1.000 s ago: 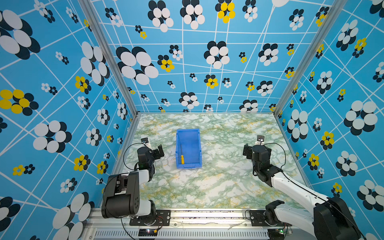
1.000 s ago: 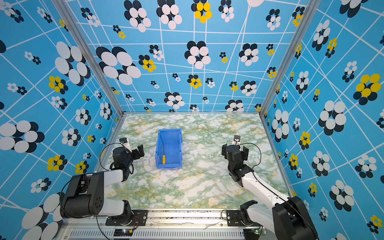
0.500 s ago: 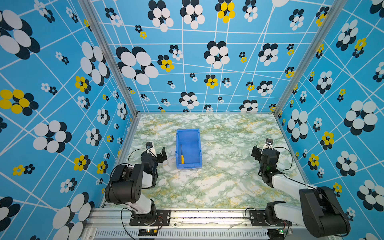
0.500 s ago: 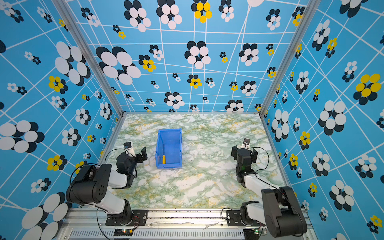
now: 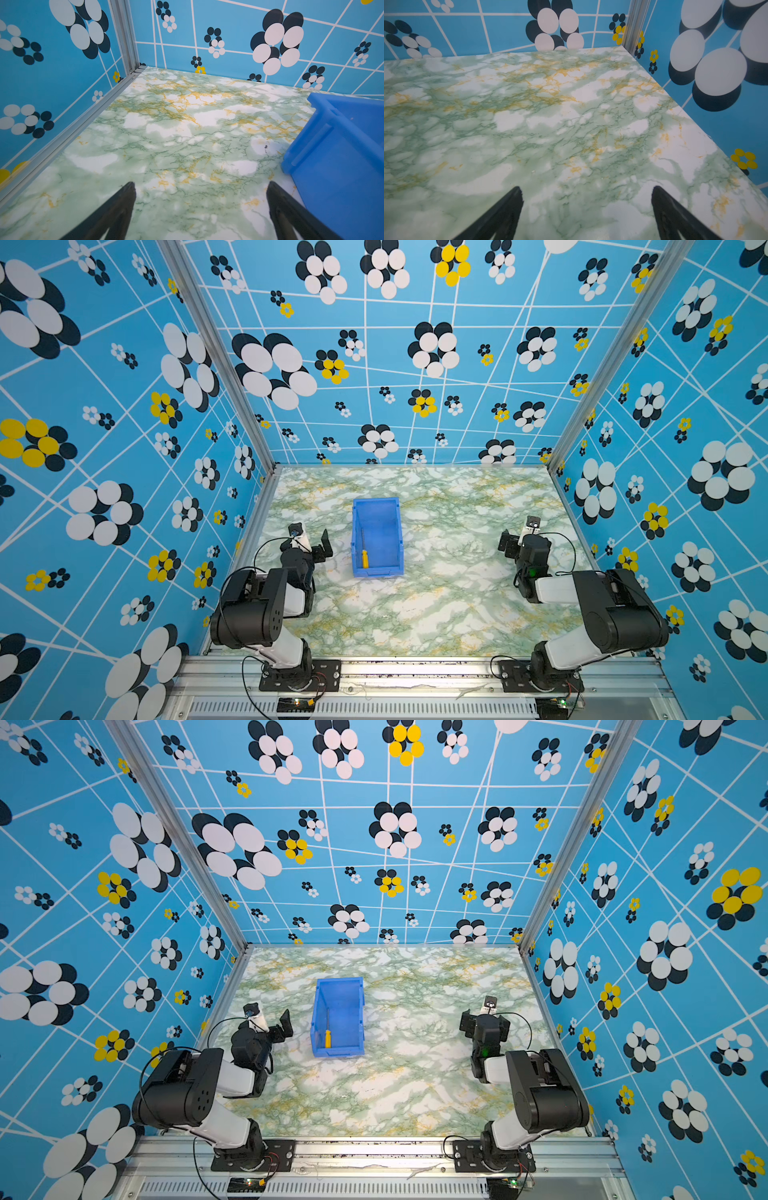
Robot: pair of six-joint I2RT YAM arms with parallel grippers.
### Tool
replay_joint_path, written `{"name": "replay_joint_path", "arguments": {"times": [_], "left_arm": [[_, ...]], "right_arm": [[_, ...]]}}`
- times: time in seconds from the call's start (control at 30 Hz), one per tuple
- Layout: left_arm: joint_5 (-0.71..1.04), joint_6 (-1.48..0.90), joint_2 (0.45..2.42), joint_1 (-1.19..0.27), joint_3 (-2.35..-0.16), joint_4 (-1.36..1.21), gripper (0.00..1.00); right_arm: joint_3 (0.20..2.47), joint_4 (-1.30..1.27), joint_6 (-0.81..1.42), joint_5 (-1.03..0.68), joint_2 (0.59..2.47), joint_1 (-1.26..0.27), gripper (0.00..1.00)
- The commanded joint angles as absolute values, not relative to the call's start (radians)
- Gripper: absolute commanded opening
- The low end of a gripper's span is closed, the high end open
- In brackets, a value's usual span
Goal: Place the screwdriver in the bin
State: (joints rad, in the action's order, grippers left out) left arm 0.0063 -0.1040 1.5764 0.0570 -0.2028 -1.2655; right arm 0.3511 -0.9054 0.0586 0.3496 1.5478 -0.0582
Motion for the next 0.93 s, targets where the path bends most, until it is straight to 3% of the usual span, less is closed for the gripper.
{"name": "replay_joint_path", "arguments": {"times": [0.0,0.9], "left_arm": [[-0.009,-0.095,1.581,0.05,-0.193,-1.307,0.99],[-0.028,-0.101,1.598,0.051,-0.164,-1.376,0.99]], "right_arm": [[0.375,-0.911,0.053,0.325,1.54,-0.053,0.99],[0.374,-0.922,0.053,0.327,1.546,-0.053,0.99]]}}
